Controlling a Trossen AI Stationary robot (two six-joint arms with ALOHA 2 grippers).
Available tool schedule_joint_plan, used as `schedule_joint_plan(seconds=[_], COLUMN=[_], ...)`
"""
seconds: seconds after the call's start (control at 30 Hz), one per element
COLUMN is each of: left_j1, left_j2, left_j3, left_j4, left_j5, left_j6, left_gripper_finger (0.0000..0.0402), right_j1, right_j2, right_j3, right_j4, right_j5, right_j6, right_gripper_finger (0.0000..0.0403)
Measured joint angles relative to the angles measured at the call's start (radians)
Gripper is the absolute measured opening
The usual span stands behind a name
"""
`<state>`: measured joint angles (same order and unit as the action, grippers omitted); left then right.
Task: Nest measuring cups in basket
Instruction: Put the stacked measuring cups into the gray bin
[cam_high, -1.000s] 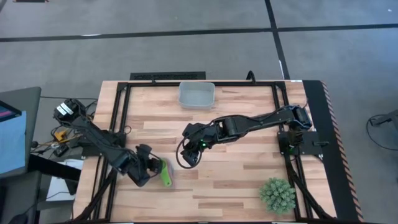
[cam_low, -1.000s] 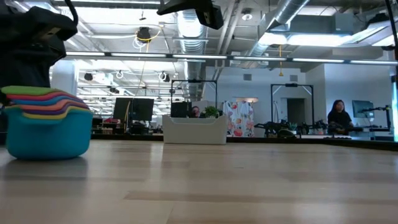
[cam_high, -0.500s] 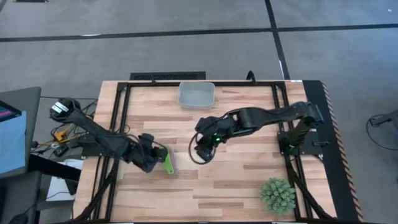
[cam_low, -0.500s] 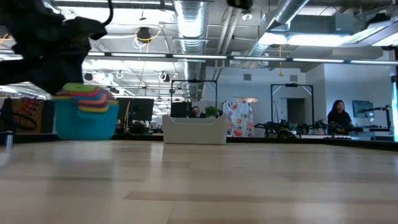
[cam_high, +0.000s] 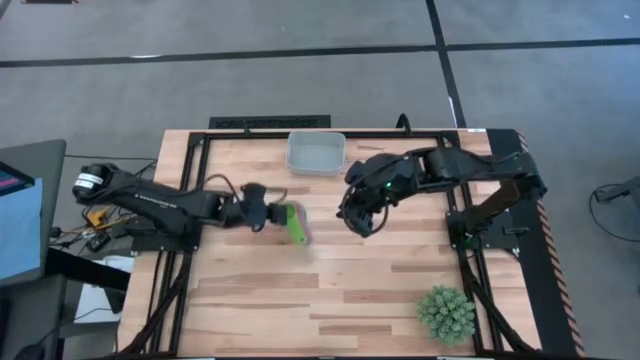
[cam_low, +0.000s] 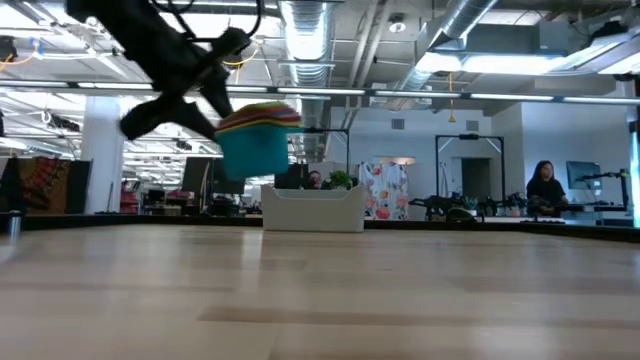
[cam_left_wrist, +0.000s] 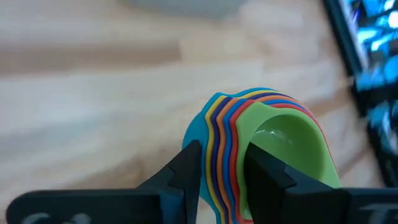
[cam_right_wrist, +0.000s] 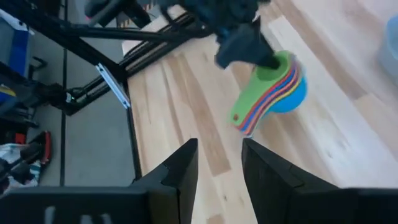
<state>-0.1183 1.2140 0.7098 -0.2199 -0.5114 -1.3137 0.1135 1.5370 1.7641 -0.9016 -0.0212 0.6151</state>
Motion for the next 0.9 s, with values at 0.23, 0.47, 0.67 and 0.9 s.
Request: schedule_joint_plan(seconds=[0.23,0.47,0.67,0.9], left_j1=[0.204,0.393,0.553,0.655], left_j2=[0.0,0.0,0.0,0.082], left_j3=[0.001,0.001,0.001,0.037], left_j4=[0.153,0.291,0.334,0.411], left_j5=[0.008,0.081,0.154,0.229], left_j6=[0.109,0.229,0.301,0.354], left_gripper_finger=[0.0087,0.0087,0.0087,0.0087], right_j1=[-0.034,-0.108,-0.21,-0.329], right_j2=[-0.034,-0.036,-0.025,-0.027], right_j3=[0.0,0.0,-0.001,0.0], right_j4=[-0.075,-0.075,-0.092,-0.089], right_j5=[0.003,0.004,-0.006,-0.064], right_j6=[-0.068,-0.126,-0.141,-0.177], right_gripper_finger=[0.0145,0.0152,0.0154,0.0149])
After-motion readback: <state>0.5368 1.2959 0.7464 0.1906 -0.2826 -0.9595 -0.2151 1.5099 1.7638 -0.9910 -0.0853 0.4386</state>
